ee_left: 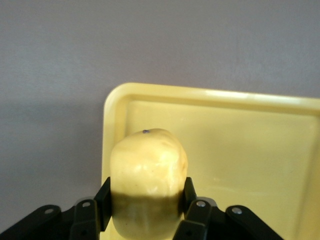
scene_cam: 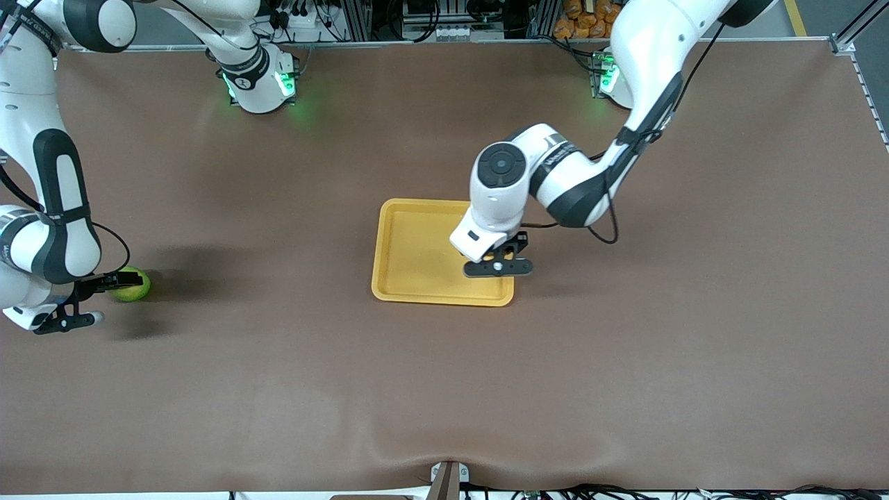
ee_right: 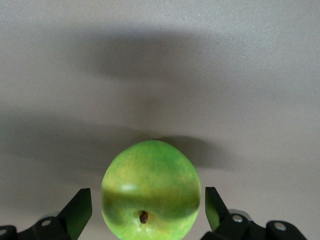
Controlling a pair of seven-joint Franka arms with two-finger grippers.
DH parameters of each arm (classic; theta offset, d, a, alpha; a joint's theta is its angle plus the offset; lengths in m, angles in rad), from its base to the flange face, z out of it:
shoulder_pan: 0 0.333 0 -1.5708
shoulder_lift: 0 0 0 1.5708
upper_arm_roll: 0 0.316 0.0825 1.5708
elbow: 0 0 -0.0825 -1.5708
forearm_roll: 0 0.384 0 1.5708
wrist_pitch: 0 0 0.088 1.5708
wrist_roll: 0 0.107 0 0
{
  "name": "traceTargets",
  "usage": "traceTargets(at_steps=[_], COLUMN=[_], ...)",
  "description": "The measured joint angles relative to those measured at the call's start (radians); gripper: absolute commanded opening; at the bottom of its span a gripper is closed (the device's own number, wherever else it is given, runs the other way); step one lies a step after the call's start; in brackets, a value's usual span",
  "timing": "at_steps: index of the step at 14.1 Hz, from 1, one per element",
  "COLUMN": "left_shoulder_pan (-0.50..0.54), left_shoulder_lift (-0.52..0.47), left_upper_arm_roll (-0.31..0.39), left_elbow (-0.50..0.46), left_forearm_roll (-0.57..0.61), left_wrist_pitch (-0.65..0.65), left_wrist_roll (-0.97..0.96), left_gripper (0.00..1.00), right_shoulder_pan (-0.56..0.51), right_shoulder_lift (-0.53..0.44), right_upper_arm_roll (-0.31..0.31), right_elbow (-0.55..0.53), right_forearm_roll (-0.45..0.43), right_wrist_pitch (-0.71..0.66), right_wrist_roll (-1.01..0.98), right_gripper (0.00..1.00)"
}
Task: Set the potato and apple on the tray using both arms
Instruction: 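Lower the potato onto the tray while the right gripper grasps the apple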
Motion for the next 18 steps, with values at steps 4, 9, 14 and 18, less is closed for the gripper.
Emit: traceTargets(at_steps=[4,9,14,18], left_shoulder_pan=[-0.076,-0.228,-0.241,-0.24], left_shoulder_lift=[0.054,0.106,0.106,0.106], left_upper_arm_roll=[0.036,0.184,0.206,0.214], left_elbow=[0.001,0.002,0.021,0.023], left_forearm_roll=[0.038,0.04,0.04,0.04], left_wrist_pitch=[-0.043,-0.066,-0.12,-0.125], left_wrist_roll=[0.0,0.0,0.0,0.0], left_gripper=[0.14,0.18,0.29,1.0], right_shoulder_pan=[-0.008,-0.037,-0.03,-0.003], right_shoulder_lift=[0.0,-0.002,-0.004,-0.014], right_upper_arm_roll=[-0.001,0.002,0.015,0.021], right_elbow=[-0.034,-0.044,-0.001,0.11], right_forearm_roll=[0.0,0.003,0.003,0.005], right_wrist_pitch=[0.032,0.038,-0.034,-0.203], right_wrist_roll=[-0.003,-0.046,-0.049,-0.049], right_gripper=[0.66,0.0,0.0,0.0])
